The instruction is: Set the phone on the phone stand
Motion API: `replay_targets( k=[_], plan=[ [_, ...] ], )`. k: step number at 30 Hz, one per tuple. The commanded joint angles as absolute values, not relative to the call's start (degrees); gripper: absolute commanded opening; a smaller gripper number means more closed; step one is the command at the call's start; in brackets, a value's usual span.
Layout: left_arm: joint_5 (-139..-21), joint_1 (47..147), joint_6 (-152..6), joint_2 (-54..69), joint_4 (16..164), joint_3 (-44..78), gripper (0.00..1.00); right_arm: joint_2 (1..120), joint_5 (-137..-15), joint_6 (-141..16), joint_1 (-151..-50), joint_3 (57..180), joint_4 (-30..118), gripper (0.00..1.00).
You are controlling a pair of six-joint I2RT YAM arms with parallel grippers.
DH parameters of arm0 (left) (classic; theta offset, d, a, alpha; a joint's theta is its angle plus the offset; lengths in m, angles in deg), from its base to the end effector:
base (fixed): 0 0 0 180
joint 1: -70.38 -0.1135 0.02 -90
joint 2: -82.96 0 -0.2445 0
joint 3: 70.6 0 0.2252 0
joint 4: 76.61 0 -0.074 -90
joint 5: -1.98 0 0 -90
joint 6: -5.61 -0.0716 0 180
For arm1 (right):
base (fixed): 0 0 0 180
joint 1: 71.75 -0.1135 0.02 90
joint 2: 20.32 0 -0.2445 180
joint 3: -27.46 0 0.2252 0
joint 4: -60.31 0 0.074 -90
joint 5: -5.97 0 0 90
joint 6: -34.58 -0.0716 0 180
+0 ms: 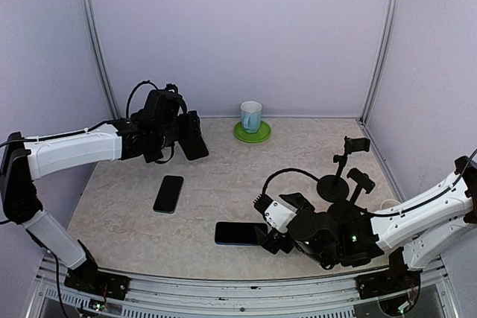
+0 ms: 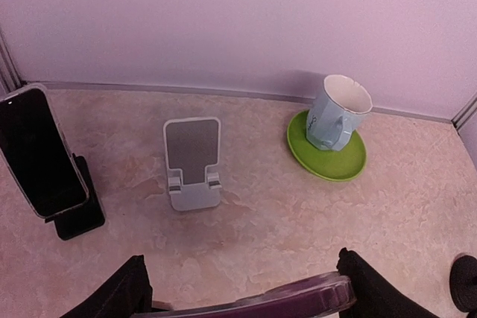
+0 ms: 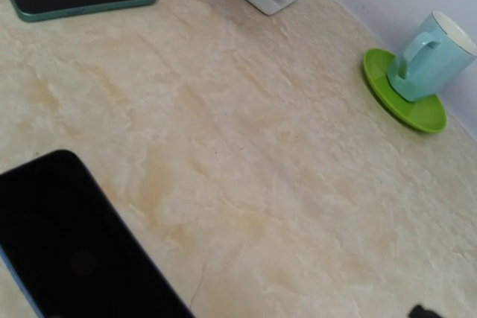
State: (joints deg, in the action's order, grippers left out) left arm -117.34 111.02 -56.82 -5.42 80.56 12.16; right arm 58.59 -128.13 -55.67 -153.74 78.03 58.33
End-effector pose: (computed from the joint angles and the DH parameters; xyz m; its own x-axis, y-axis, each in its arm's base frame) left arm 0.2939 -0.2060 0.2709 -0.4321 -0.1610 -0.8874 0.0465 0.9787 -0.2001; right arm 0.0883 0.2698 0.1832 -0.0731 -0.4969 -0.8647 -0.6271 0.6971 -0.3475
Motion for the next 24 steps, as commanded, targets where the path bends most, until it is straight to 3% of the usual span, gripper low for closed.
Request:
replay_targets(
  k=[1, 24],
  plan=[
    [-116.71, 109.8, -61.5, -7.54, 82.62, 18.02, 0.49, 56.88, -128.56, -56.94, -153.39, 77.44, 57.44, 1.0],
    [-111.77, 104.78, -70.27, -21.07, 83.04, 29.29, 0.48, 51.25, -127.8, -60.29, -153.0, 72.94, 54.79, 1.0]
  ],
)
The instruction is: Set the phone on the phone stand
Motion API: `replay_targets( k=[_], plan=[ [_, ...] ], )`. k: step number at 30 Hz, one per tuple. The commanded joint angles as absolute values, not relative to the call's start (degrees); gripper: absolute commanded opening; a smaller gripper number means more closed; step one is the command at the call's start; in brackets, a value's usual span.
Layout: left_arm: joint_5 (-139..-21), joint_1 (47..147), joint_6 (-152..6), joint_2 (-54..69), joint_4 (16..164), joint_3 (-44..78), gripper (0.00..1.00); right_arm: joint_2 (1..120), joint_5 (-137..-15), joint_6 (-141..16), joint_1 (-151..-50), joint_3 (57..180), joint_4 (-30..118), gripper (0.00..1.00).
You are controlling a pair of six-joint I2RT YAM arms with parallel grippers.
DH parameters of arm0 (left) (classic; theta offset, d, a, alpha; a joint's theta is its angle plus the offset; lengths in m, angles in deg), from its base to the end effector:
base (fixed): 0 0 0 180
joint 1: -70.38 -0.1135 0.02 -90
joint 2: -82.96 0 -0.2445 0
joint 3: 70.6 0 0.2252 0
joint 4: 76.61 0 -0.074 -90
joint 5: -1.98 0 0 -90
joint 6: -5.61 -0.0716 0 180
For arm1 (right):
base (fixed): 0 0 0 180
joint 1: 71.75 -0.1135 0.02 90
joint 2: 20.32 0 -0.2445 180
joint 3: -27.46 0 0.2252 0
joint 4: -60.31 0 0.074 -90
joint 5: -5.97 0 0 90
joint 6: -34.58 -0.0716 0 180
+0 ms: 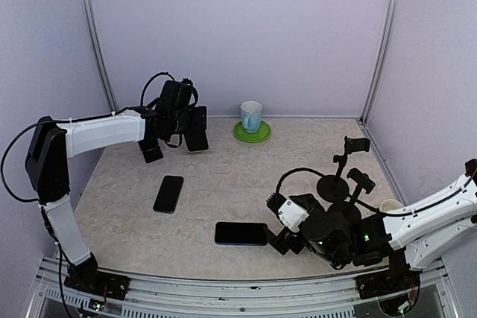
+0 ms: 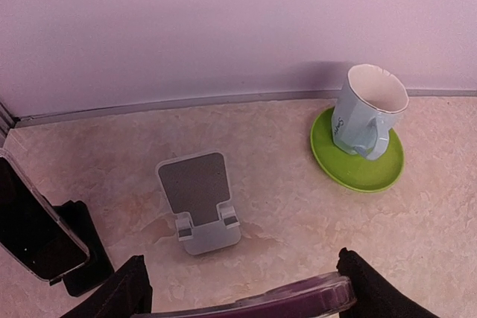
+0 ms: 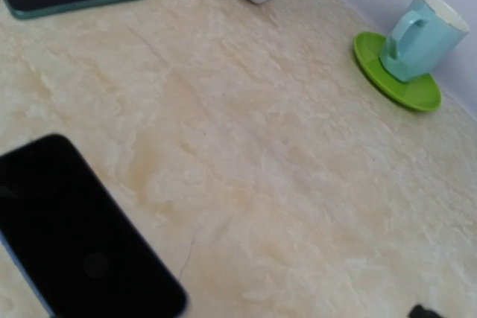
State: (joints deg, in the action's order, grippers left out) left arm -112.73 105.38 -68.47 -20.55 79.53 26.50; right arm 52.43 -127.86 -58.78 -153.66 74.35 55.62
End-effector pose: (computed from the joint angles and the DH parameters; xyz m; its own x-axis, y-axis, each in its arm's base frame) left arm 0.3620 -0.2170 0.2560 -0.4589 0.0171 -0.8883 0.1034 0.9940 -0.0343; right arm 0.0854 0.2488 0.1849 -0.1083 -0.4618 -0.8803 -0.6250 0.7203 -0.3009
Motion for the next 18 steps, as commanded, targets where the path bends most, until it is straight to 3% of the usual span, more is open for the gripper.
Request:
replay_targets(
  k=[1, 18],
  plan=[
    [-111.76, 104.69, -70.28, -21.29, 83.14, 29.43, 0.48, 51.16, -127.75, -60.38, -152.96, 72.7, 54.81, 1.0],
    [-112.34, 102.25, -76.75, -29.73, 84.08, 37.31, 0.46, 46.92, -126.11, -61.3, -152.57, 67.87, 57.43, 1.0]
  ],
)
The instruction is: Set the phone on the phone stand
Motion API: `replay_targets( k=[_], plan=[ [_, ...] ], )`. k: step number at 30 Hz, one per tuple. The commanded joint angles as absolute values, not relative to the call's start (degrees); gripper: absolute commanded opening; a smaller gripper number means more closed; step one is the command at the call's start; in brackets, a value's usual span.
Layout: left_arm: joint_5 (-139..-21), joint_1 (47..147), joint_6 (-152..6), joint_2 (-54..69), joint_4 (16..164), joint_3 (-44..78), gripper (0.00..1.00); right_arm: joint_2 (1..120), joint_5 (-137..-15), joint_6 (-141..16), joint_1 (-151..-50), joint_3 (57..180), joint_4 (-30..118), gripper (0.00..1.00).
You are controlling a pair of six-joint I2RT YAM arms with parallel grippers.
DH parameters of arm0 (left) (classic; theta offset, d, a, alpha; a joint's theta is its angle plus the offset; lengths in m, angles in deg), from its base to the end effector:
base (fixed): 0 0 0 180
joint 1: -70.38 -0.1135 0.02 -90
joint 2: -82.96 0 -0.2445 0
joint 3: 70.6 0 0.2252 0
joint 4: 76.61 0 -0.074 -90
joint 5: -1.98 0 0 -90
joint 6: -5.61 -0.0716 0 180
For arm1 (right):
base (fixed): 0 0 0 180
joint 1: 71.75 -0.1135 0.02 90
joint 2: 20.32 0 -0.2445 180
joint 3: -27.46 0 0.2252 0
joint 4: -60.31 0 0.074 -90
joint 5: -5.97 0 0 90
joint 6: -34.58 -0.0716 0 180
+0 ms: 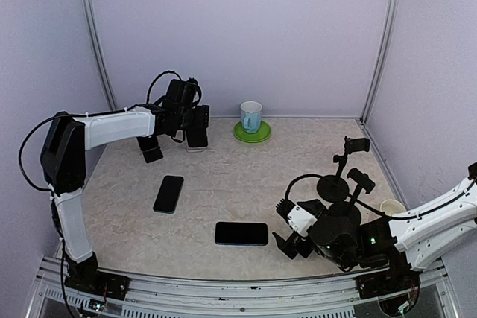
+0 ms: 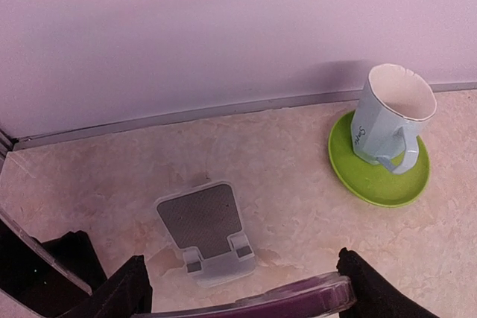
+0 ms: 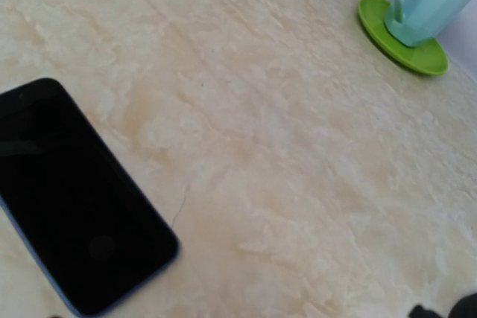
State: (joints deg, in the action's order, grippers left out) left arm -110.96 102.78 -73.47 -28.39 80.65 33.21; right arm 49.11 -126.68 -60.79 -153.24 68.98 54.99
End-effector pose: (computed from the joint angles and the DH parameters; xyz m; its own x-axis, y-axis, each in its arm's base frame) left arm 0.3975 -0.2192 0.2411 -0.4577 0.0838 -0.8852 0.1248 0.9917 0.0294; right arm 0.0834 0.2292 0.1676 -0.1410 -0.4769 -0.8676 -0.6331 0.7171 -0.2914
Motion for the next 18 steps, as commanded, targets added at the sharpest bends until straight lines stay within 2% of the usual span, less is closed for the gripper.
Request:
replay_targets(
  k=[1, 18],
  plan=[
    [-112.44, 102.14, -77.15, -30.18, 84.07, 37.82, 0.46, 46.58, -125.82, -61.04, -152.52, 67.7, 57.92, 1.0],
    [-112.49, 99.46, -78.84, -34.96, 85.04, 41.92, 0.45, 45.81, -125.12, -60.11, -151.41, 65.76, 60.11, 1.0]
  ],
)
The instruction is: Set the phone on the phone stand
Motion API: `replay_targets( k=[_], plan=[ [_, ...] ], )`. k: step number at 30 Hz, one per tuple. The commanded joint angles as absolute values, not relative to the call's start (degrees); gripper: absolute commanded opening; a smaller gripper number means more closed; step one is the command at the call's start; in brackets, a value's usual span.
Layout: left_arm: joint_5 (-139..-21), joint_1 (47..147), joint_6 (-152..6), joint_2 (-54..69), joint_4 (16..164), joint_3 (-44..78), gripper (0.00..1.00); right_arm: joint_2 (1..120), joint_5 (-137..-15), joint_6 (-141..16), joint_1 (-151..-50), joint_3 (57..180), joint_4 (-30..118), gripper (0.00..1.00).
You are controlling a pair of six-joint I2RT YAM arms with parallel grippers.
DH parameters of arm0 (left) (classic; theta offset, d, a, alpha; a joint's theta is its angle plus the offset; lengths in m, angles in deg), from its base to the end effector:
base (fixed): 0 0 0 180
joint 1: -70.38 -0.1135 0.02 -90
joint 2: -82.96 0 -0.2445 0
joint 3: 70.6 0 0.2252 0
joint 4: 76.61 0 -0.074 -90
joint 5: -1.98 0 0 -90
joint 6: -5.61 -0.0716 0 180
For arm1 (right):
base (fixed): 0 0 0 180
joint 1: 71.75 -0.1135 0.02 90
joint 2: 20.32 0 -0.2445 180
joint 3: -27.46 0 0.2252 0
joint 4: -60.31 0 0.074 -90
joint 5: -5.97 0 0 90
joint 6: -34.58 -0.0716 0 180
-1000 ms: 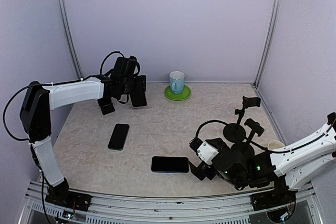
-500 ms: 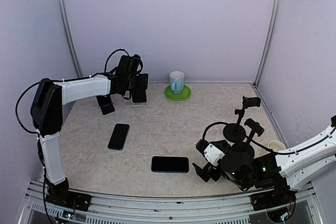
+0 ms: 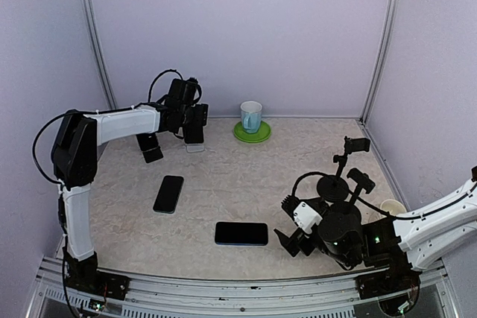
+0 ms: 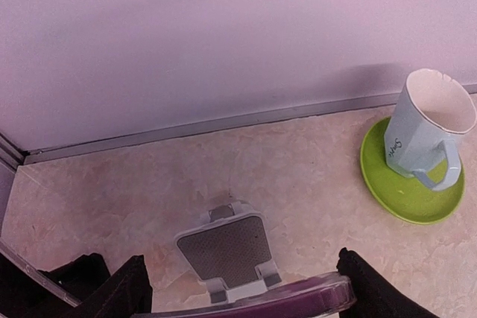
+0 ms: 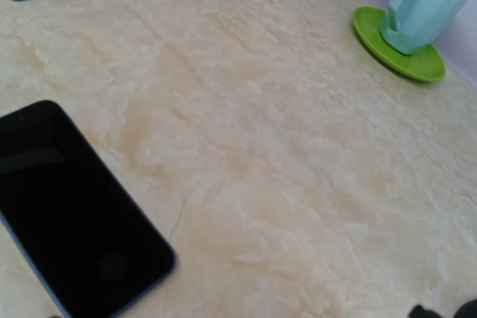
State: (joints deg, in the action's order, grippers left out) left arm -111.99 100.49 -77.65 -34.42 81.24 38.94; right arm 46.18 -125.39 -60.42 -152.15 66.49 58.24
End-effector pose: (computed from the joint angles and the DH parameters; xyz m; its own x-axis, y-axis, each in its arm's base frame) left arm 0.4266 -0.2138 0.2302 -0.4475 0.1355 -0.8840 0.1022 0.9897 0.1000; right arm 0.0856 0.2223 0.1709 -0.1381 -0.4240 -0.8951 -0.6346 0.7317 -0.2487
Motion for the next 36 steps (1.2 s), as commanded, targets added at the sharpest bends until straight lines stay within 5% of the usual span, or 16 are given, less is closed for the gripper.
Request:
replay_targets(
  k=[1, 36],
  plan=[
    [-112.38, 99.37, -78.93, -35.13, 85.19, 42.03, 0.45, 45.95, -124.96, -60.02, -151.31, 65.76, 60.33, 1.0],
    [-111.91, 98.01, -78.17, -37.48, 91.01, 41.01, 0.44, 50.35, -122.75, -58.8, -149.27, 66.3, 62.43, 1.0]
  ],
)
